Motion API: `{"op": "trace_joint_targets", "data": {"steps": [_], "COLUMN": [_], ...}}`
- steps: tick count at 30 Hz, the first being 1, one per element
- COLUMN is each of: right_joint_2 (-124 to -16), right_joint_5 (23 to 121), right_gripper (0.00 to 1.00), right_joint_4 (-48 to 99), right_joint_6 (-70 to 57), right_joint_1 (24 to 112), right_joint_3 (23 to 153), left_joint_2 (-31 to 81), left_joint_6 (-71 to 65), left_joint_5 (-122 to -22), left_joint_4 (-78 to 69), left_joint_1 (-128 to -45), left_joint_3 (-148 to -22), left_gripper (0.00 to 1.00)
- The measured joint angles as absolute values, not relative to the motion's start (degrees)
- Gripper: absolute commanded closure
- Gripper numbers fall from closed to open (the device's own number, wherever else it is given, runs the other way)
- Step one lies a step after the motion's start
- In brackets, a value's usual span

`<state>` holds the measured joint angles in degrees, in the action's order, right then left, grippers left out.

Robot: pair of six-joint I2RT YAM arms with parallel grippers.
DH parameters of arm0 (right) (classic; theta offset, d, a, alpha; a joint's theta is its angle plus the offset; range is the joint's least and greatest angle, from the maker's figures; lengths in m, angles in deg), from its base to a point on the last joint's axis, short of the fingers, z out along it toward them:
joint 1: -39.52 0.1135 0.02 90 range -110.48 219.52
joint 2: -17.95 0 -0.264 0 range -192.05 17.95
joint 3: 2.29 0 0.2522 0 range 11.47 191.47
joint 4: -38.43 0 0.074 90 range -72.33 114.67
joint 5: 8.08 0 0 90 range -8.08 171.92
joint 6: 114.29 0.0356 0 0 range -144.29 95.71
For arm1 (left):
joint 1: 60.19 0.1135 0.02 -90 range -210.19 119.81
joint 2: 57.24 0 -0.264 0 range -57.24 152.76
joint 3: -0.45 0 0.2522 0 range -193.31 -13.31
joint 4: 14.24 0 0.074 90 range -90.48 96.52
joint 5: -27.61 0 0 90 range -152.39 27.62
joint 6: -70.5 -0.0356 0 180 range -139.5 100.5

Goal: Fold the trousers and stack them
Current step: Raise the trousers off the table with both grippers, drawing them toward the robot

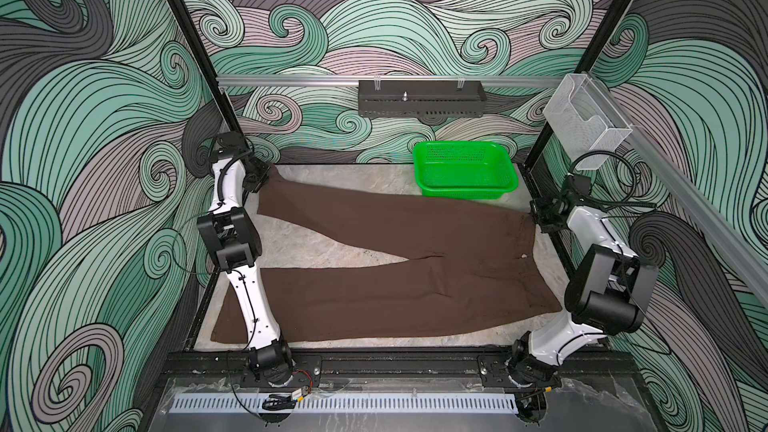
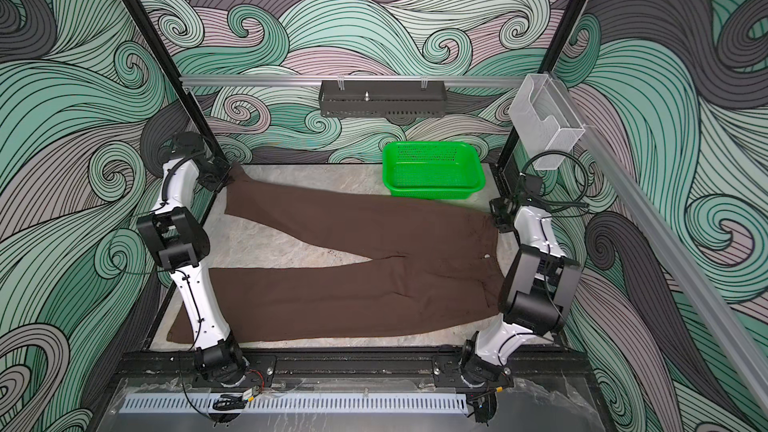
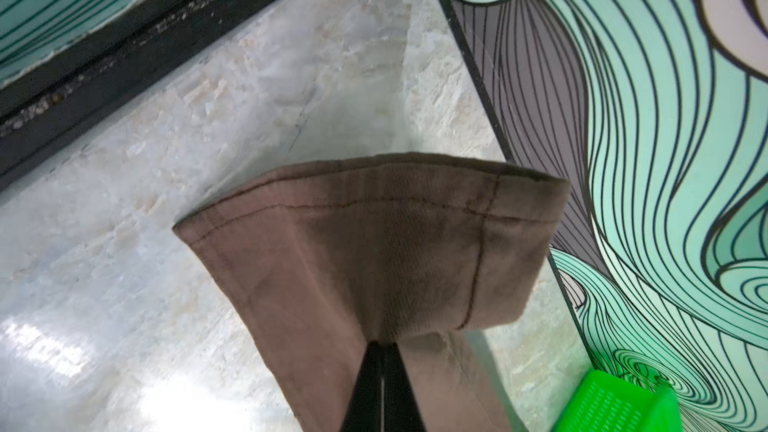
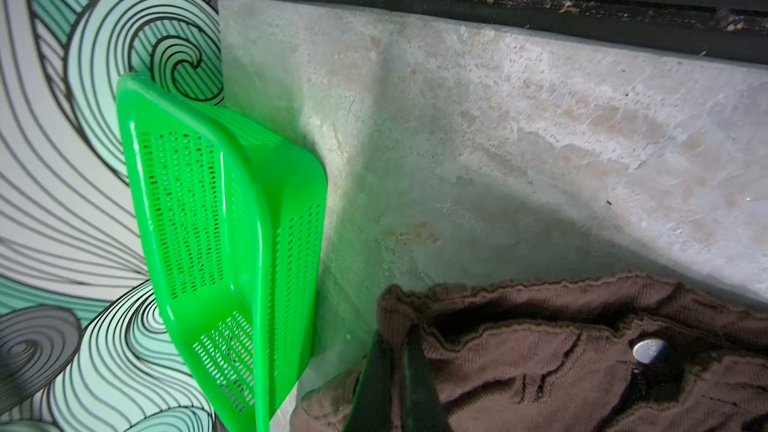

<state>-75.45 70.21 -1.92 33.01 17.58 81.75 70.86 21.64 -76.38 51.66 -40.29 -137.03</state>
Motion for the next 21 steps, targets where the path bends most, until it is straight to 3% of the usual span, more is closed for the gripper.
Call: {"op": "trace_joint_targets", "data": {"steps": [8,15,21], "right_joint_2": [-65.8,-63.6,-62.9], "right_joint_5": [69.0,66.5,61.8], "right_gripper": [1.00,1.00,1.00], "right_joint_4": [-0.9,1.6,7.4], "right_joint_6": [29.2,27.1,26.7], "right_joint_1": [12.3,10.5,10.3], "right_joint_3": [74.3,72.6,72.7], "left_joint_2": [55.0,51.0,47.9], "left_joint_6": [23.0,22.0,19.7], "left_joint_5": [-82.9,-89.4,-93.7], "left_joint_4": [42.4,36.8,33.3], "left_joint_1": [-34.4,-33.1,-32.9], "left_joint_3": [-111.7,-105.2,-108.2], "left_gripper": [1.00,1.00,1.00]}}
